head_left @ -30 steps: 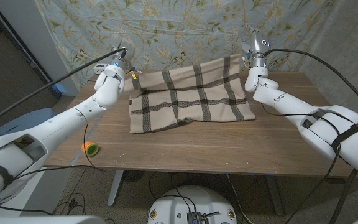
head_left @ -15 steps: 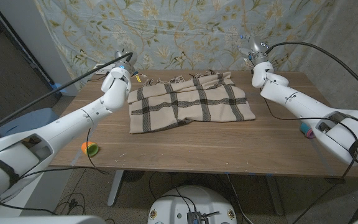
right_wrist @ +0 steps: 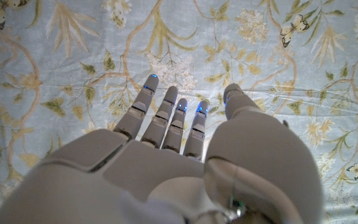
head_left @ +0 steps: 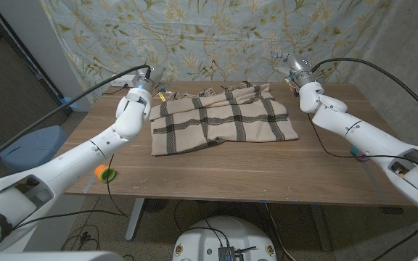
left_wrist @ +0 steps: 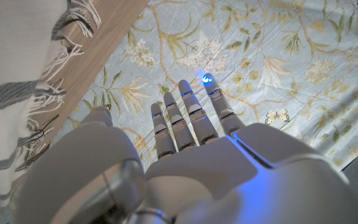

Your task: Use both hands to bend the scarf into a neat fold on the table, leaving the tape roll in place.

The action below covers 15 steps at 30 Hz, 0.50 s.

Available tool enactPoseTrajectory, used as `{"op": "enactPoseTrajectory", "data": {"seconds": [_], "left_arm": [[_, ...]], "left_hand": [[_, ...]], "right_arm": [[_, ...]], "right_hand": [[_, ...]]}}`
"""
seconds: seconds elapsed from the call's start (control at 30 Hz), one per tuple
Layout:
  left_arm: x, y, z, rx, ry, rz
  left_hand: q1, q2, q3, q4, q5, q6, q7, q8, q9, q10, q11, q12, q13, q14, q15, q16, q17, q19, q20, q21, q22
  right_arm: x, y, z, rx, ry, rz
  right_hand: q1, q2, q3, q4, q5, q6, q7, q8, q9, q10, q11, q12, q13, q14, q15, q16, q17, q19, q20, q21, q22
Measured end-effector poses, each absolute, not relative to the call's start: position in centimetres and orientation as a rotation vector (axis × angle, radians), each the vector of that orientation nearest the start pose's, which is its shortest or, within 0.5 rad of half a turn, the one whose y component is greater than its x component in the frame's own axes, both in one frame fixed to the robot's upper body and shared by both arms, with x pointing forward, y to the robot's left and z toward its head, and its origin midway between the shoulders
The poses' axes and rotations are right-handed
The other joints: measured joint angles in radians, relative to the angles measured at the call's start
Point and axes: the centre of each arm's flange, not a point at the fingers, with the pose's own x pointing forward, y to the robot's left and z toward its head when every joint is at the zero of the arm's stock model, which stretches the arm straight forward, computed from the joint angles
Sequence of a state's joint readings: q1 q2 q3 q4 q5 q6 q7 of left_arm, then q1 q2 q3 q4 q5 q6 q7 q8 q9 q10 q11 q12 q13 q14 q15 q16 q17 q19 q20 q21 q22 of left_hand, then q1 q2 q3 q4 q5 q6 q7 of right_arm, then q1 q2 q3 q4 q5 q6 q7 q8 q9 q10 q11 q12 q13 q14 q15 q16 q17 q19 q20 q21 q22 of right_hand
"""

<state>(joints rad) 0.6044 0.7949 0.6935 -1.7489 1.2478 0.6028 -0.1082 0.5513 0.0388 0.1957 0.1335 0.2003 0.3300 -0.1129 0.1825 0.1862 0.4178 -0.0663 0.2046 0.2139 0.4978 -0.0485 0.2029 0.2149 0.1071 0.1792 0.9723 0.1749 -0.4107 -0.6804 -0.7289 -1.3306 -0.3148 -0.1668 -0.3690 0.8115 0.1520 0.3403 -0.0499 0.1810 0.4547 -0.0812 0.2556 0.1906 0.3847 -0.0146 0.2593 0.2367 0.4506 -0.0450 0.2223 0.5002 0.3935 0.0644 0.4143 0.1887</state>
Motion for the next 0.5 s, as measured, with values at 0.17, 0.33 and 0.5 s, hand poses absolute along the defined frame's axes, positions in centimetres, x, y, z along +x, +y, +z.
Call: {"op": "enactPoseTrajectory", "data": {"seconds": [0.17,0.33,0.5], "left_arm": [[57.9,26.9,11.4,1.805,-0.506,0.665],[57.3,27.2,10.7,1.733,-0.493,0.593],[56.7,27.4,10.1,1.677,-0.474,0.517]], "left_hand": [[-0.064,-0.043,-0.046,0.009,0.008,-0.083,0.007,-0.005,0.000,-0.072,0.025,-0.009,0.000,-0.061,0.027,-0.008,-0.011,-0.020,0.019,-0.038,0.000],[-0.106,-0.061,-0.071,0.010,0.021,-0.149,0.019,-0.009,0.000,-0.132,0.047,-0.016,0.000,-0.131,0.058,-0.016,-0.011,-0.054,0.028,-0.071,0.004],[-0.119,-0.074,-0.085,0.010,0.029,-0.181,0.022,-0.009,0.000,-0.165,0.047,-0.016,0.000,-0.163,0.072,-0.016,-0.015,-0.063,0.030,-0.086,0.005]], "right_arm": [[65.5,-27.9,12.1,-1.172,-0.726,-0.346],[65.0,-27.3,11.2,-1.191,-0.735,-0.311],[64.6,-26.6,10.3,-1.210,-0.733,-0.274]], "right_hand": [[-0.013,0.002,-0.001,0.002,0.000,0.005,-0.005,0.000,0.000,0.009,0.002,0.000,0.000,0.002,-0.002,0.004,-0.005,0.003,0.003,0.000,0.000],[-0.045,0.010,-0.007,0.024,0.000,0.010,0.001,0.000,0.000,0.016,0.009,0.000,0.000,0.001,-0.002,0.004,-0.004,0.003,0.003,0.000,0.000],[-0.080,0.011,-0.019,0.045,0.000,0.013,-0.003,-0.004,0.000,0.016,0.009,0.000,-0.005,0.001,-0.002,0.004,-0.004,0.003,0.003,0.000,0.000]]}}
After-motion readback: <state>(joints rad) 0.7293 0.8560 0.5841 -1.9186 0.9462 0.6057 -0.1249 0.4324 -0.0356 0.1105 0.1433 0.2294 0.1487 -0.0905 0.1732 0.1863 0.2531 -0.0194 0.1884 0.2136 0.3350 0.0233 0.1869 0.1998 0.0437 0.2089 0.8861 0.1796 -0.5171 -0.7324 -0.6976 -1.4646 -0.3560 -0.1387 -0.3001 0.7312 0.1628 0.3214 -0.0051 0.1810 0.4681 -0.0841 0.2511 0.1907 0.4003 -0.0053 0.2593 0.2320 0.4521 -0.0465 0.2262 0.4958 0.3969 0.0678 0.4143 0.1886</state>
